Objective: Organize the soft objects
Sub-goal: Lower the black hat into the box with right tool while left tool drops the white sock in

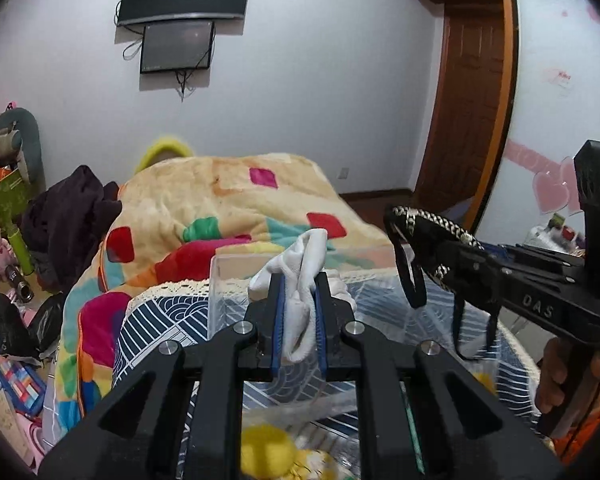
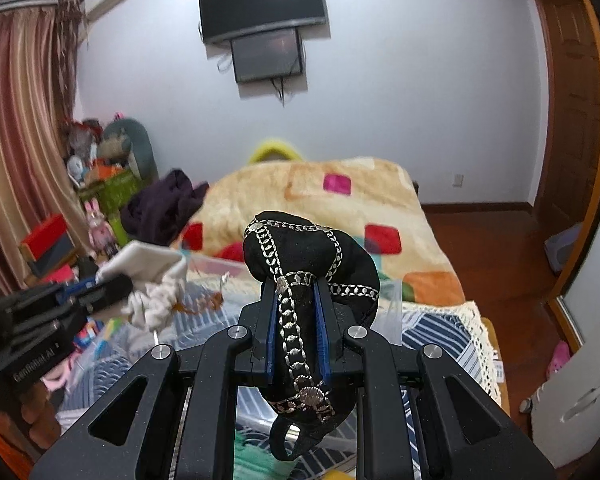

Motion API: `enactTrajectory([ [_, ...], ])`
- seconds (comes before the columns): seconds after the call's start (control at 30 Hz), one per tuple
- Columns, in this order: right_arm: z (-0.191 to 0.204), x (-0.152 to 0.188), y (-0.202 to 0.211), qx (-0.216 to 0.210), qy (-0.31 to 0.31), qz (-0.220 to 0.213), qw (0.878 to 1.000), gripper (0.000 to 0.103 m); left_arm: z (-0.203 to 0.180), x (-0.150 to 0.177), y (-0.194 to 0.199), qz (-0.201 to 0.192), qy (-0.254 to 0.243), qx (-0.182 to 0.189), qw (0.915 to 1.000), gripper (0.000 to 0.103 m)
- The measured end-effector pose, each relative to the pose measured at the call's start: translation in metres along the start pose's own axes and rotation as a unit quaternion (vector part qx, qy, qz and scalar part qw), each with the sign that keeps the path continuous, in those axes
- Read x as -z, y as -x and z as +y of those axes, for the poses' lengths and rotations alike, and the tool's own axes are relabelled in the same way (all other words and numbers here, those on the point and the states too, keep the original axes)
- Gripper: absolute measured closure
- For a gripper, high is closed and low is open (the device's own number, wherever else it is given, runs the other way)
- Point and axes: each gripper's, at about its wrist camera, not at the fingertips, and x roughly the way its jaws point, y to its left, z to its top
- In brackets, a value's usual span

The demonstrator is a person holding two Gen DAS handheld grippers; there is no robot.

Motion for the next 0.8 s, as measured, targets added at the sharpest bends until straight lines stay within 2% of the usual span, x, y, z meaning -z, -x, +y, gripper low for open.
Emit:
enactTrajectory([
  [0.23, -0.006, 0.014, -0.035, -0.005, 0.005, 0.083, 0.997, 0.088, 0.008, 0.016, -0.043, 0.072, 0.002, -0.011, 0.9973, 0.090],
  [0.33, -0.009, 0.019, -0.044, -0.004, 0.008, 0.114, 0.993, 0.088, 0.006, 0.025, -0.053, 0.104, -0.002, 0.001, 0.9945, 0.090],
  [0.6, -0.008, 0.032, -0.055, -0.018, 0.019, 0.173, 0.985, 0.086, -0.002, 0.033, -0.058, 0.123, -0.024, 0.003, 0.9921, 0.090],
  [0.67, -0.007, 0.033, -0.053, -0.020, 0.020, 0.178, 0.984, 0.085, -0.003, 0.034, -0.057, 0.121, -0.028, -0.005, 0.9922, 0.087],
  [0.8, -0.007, 0.031, -0.047, -0.018, 0.022, 0.174, 0.984, 0.084, 0.000, 0.034, -0.049, 0.118, -0.026, 0.007, 0.9926, 0.083],
])
